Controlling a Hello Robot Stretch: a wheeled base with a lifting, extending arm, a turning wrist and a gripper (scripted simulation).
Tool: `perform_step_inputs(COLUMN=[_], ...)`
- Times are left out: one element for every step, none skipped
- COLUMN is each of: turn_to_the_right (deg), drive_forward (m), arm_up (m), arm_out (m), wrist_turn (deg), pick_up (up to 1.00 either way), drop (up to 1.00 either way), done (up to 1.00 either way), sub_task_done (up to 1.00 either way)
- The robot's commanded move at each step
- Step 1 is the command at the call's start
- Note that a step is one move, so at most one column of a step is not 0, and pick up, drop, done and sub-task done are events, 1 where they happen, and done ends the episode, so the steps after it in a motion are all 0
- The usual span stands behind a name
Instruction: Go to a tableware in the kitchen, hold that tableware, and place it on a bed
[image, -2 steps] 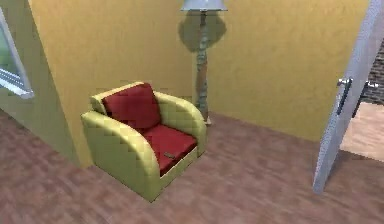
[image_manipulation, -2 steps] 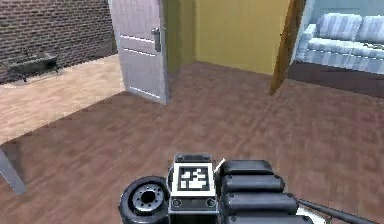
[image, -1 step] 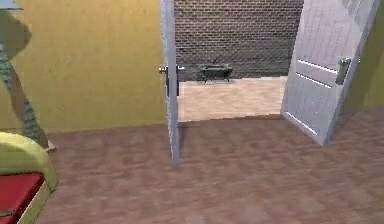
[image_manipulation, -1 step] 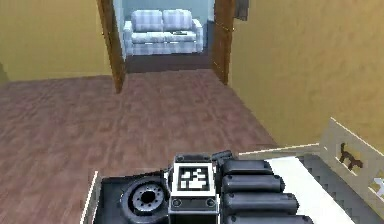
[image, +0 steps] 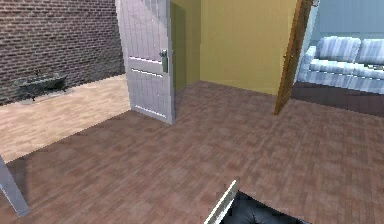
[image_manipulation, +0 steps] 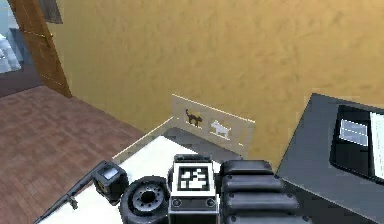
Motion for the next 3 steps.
perform_step_inputs(turn_to_the_right=[3.0, 0.0, 0.0], drive_forward=[0.00, 0.00, 0.00], arm_up=[0.00, 0.00, 0.00], arm_out=[0.00, 0.48, 0.00], wrist_turn=[0.0, 0.0, 39.0], pick_up=[0.00, 0.00, 0.00], drop=[0.00, 0.00, 0.00], done=[0.00, 0.00, 0.00], sub_task_done=[0.00, 0.00, 0.00])
